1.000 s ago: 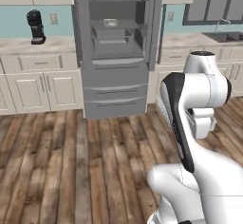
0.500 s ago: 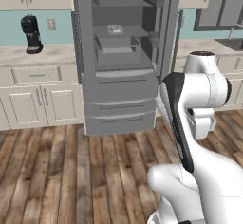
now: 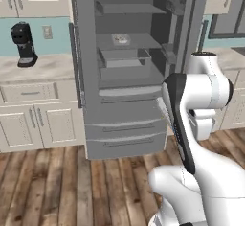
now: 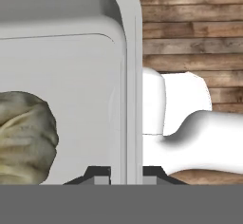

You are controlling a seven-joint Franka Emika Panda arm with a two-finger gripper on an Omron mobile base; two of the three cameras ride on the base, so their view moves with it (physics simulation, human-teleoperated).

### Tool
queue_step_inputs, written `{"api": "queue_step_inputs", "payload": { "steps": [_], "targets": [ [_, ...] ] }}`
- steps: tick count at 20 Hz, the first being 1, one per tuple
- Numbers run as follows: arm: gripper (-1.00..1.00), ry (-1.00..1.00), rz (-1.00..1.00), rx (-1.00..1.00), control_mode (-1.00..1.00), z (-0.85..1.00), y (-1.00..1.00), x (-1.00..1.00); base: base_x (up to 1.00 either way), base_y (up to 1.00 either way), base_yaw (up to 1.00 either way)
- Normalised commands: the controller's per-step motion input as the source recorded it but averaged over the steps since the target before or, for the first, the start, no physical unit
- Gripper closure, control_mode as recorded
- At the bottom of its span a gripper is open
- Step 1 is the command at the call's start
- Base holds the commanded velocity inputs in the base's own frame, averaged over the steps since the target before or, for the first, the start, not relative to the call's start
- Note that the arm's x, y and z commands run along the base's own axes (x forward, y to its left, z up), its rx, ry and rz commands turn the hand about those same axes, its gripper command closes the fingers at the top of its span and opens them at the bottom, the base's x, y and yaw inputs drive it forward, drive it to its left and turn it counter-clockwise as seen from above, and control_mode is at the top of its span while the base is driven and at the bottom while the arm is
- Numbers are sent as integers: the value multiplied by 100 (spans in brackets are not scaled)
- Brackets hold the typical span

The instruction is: Place two dumplings into each of the tupperware containers and then place the containers in the fridge.

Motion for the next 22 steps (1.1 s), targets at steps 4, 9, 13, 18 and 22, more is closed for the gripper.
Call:
{"api": "queue_step_inputs", "payload": {
  "steps": [4, 9, 13, 18, 22],
  "targets": [
    [100, 0, 0, 0, 100, 0, 0, 0, 95, -44, -5],
    [100, 0, 0, 0, 100, 0, 0, 0, 83, -12, -1],
    [100, 0, 0, 0, 100, 0, 0, 0, 83, 0, 0],
    [100, 0, 0, 0, 100, 0, 0, 0, 77, 0, 0],
    [100, 0, 0, 0, 100, 0, 0, 0, 68, 0, 0]
  ]
}}
